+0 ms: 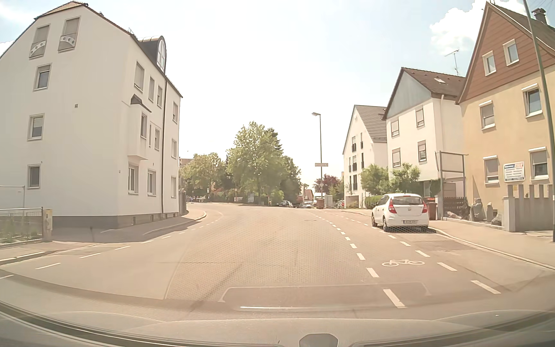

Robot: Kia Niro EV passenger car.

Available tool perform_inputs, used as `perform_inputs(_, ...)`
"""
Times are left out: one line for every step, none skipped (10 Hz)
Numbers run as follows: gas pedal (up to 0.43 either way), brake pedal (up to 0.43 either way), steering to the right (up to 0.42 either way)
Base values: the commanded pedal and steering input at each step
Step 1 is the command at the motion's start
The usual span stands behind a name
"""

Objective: Follow the waypoints while adhering to traffic rules and regulations

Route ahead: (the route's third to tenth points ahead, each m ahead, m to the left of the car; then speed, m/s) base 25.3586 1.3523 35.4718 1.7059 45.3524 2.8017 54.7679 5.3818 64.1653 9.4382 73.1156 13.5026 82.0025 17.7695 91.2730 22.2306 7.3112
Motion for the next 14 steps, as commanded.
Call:
perform_inputs(0.118,0.0,0.016)
perform_inputs(0.11,0.0,0.016)
perform_inputs(0.11,0.0,0.017)
perform_inputs(0.11,0.0,0.018)
perform_inputs(0.11,0.0,0.017)
perform_inputs(0.098,0.0,0.018)
perform_inputs(0.098,0.0,0.018)
perform_inputs(0.098,0.0,0.017)
perform_inputs(0.098,0.0,0.016)
perform_inputs(0.098,0.0,0.014)
perform_inputs(0.098,0.0,0.012)
perform_inputs(0.098,0.0,0.011)
perform_inputs(0.11,0.0,0.011)
perform_inputs(0.11,0.0,0.01)
